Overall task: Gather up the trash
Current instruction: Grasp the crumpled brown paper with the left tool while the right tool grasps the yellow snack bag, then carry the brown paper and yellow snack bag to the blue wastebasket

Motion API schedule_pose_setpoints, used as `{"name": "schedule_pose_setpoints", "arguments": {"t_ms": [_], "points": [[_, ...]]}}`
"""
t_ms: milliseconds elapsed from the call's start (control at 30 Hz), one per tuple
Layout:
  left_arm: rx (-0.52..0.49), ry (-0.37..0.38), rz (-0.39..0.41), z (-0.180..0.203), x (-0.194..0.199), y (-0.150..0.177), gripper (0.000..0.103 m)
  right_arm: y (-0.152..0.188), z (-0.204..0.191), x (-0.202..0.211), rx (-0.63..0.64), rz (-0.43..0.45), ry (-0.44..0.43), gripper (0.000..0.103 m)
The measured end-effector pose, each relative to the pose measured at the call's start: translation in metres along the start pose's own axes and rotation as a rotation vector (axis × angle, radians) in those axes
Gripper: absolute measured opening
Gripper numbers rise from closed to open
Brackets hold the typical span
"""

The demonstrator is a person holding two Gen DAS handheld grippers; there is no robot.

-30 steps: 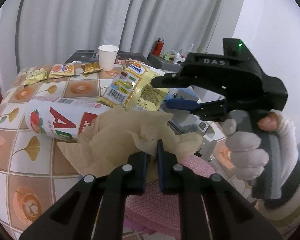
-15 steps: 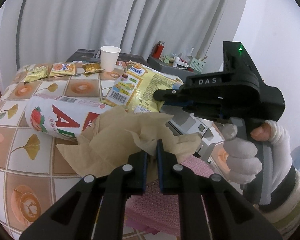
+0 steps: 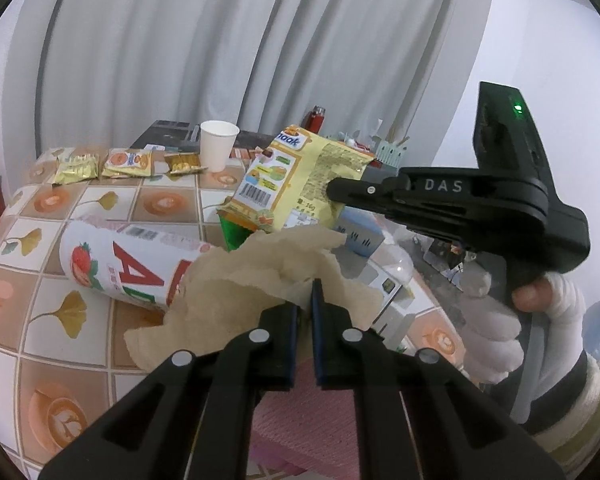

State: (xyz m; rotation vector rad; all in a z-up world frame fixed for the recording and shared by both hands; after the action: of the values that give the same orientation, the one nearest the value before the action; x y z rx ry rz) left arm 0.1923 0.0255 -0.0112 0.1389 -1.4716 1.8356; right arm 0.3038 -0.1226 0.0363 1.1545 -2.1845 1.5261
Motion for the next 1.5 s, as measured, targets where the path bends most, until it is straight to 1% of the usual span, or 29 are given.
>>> {"name": "schedule_pose_setpoints", "arguments": {"t_ms": [133, 400, 633, 867, 1233, 1400, 1500], "points": [[-0.011, -0.002, 0.018, 0.005, 0.004, -0.009, 0.005, -0.006, -0.003, 0.012, 0.027, 0.042, 0.015, 0.002], [-0.08, -0.053, 0.044, 0.028, 0.011, -0.031, 0.004, -0.02, 0.005, 0.044, 0.03, 0.126, 0.045, 0.002], [-0.126, -0.081, 0.058, 0.058, 0.02, -0.045, 0.004, -0.023, 0.015, 0.08, 0.024, 0.179, 0.077, 0.002], [-0.178, -0.086, 0.073, 0.09, 0.028, -0.047, 0.003, -0.018, 0.03, 0.118, 0.013, 0.229, 0.112, 0.002], [-0.253, -0.068, 0.099, 0.132, 0.039, -0.045, 0.002, -0.005, 0.05, 0.169, -0.013, 0.291, 0.163, 0.002], [-0.276, -0.049, 0.1, 0.148, 0.039, -0.045, 0.002, 0.003, 0.064, 0.188, -0.04, 0.317, 0.186, 0.002], [-0.294, -0.023, 0.099, 0.159, 0.038, -0.044, 0.002, 0.008, 0.073, 0.201, -0.063, 0.334, 0.205, 0.002]]}}
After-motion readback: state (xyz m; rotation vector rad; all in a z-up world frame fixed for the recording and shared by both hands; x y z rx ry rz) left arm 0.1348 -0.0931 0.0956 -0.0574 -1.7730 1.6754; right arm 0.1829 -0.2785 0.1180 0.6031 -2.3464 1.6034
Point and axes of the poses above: each gripper's, at about its wrist camera, not at the fingertips, and x roughly against the way its jaws point, z to its right, y to its underside, the point moved 4 cm from there along -x, roughly the way its jaws point, and after that the axes turned 1 degree about x, right-handed, at the moved point
